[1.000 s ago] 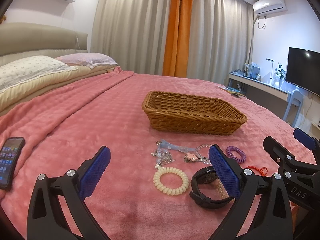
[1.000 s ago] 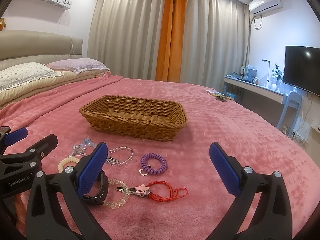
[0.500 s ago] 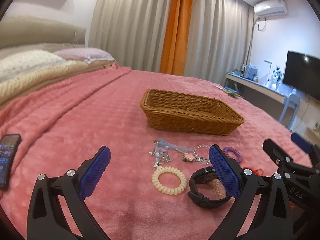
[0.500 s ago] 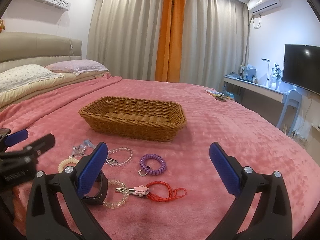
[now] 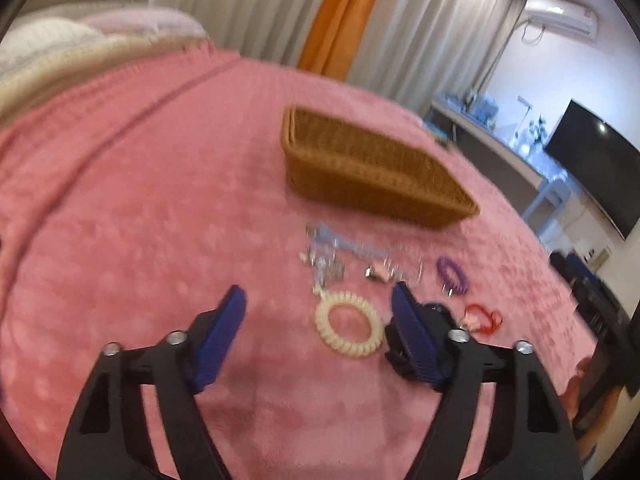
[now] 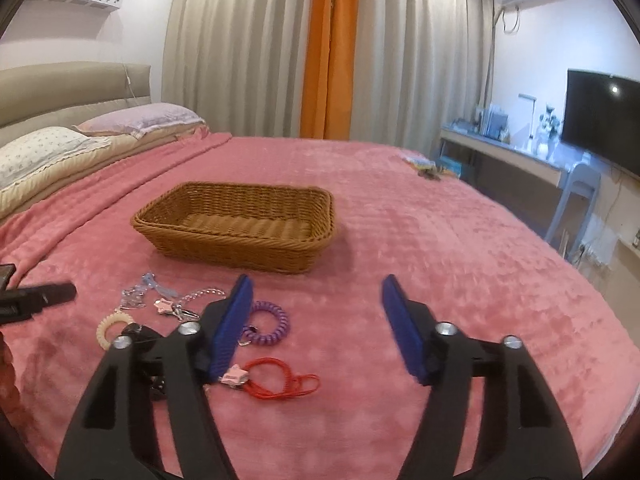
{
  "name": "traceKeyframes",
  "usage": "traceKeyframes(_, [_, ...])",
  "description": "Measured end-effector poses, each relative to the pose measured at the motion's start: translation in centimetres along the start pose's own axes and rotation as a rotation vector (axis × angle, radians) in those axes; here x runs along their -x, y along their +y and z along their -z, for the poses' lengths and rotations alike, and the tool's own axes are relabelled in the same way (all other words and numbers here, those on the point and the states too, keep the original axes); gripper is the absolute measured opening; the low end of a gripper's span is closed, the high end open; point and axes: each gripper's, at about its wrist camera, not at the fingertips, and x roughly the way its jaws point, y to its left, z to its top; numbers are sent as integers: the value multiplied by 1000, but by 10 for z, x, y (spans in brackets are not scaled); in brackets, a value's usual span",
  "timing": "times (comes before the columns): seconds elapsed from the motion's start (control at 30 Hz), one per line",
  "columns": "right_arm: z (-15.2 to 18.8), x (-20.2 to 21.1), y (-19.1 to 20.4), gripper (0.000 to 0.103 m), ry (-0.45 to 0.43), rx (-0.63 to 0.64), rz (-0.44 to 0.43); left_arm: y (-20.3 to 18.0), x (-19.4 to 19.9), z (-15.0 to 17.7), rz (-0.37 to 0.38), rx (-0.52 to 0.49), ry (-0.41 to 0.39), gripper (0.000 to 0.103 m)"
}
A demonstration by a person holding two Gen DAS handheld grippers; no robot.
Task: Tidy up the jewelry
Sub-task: 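Grasp the cream coil hair tie with left tool while right grasps purple coil, then carry both coils into the wicker basket and open both tools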
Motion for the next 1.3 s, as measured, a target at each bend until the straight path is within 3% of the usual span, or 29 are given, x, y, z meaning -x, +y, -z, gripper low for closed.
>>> traceKeyframes(0.03, [-2, -3, -4, 53, 14, 0, -4, 0, -5, 0, 5, 1, 29, 58])
traceKeyframes(0.17, [-14, -26, -15, 43, 113, 12, -66, -5, -23, 3, 7, -18, 100, 52])
traceKeyframes(0.33, [-7, -73, -6, 36, 261, -16, -167, -6, -35, 4, 3, -44, 136, 36])
traceKeyframes(0.6, [15, -120, 10, 34, 361, -25, -199, -8, -47, 7, 3, -70, 168, 35])
traceKeyframes(0.8, [22, -133, 21, 25, 395, 24, -182, -17, -52, 11, -50, -120, 159, 35])
traceKeyframes(0.83, [23, -134, 23, 19, 404, 35, -183, -18, -52, 12, -56, -124, 157, 34])
traceKeyframes(0.9, [26, -137, 29, 14, 417, 64, -180, -20, -53, 13, -80, -138, 151, 29])
traceKeyframes(0.93, [25, -137, 30, 11, 415, 76, -176, -21, -53, 14, -92, -146, 146, 21])
traceKeyframes(1.03, [26, -135, 36, 10, 404, 105, -168, -21, -53, 14, -103, -152, 141, 11])
traceKeyframes(1.3, [19, -113, 31, 9, 317, 87, -183, -24, -41, 14, -85, -159, 73, 9])
